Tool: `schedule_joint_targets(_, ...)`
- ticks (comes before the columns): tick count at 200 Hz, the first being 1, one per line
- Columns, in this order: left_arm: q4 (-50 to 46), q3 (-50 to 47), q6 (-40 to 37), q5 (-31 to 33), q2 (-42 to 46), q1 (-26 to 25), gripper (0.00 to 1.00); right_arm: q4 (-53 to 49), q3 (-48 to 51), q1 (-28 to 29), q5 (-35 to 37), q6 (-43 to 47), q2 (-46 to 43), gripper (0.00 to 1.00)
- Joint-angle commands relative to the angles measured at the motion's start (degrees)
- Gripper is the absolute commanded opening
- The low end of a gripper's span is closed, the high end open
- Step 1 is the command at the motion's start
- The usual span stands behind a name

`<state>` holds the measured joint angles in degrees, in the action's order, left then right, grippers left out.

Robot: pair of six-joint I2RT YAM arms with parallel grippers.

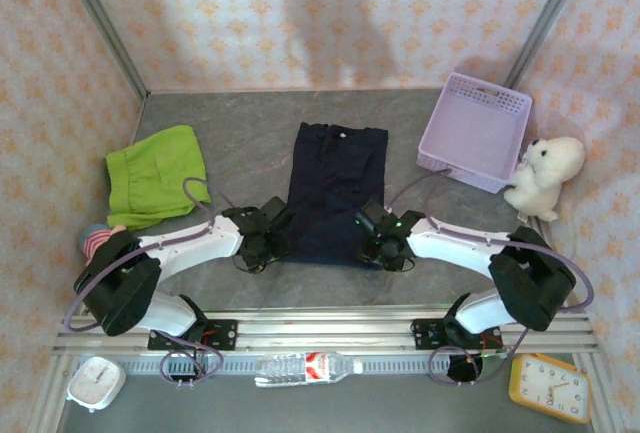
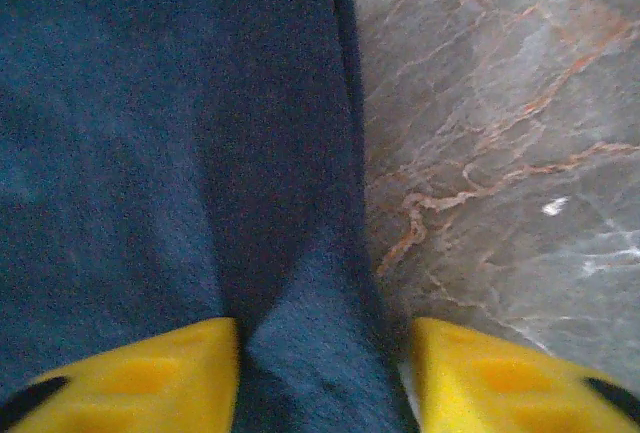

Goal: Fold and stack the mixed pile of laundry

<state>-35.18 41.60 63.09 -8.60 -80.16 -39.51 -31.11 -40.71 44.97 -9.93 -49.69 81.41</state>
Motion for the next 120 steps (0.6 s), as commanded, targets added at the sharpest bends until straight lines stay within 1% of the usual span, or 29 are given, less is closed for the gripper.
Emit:
schedule_joint_targets(1,1.43,-0.97,1.60,0.28,2.26,-0.10,0.62,2.08,-0.51,0.29,2.46,-0.32,2.14,0.36)
schedule_joint_targets(27,3.85,-0.93,2.47,-1.14,1.72,-0.46,0.59,2.63,-0.25,0.38,2.22,-0.36,2.53,0.20)
schedule_joint_targets(44,4.62,-0.47,2.85,-1.21,0.85,-1.06,0.58,2.64,-0.05,0.38,2.51,-0.32,2.23,0.11)
schedule_joint_targets(64,5.06,-0.06,3.10,-1.33,-0.40,-1.31,0.55,2.61,0.00,0.42,2.63,-0.25,2.18,0.09)
schedule_joint_targets(120,5.40,0.01,3.99,-0.43,-2.77,-2.51,0.46,2.87,-0.07,0.38,2.46,-0.50,2.27,0.08)
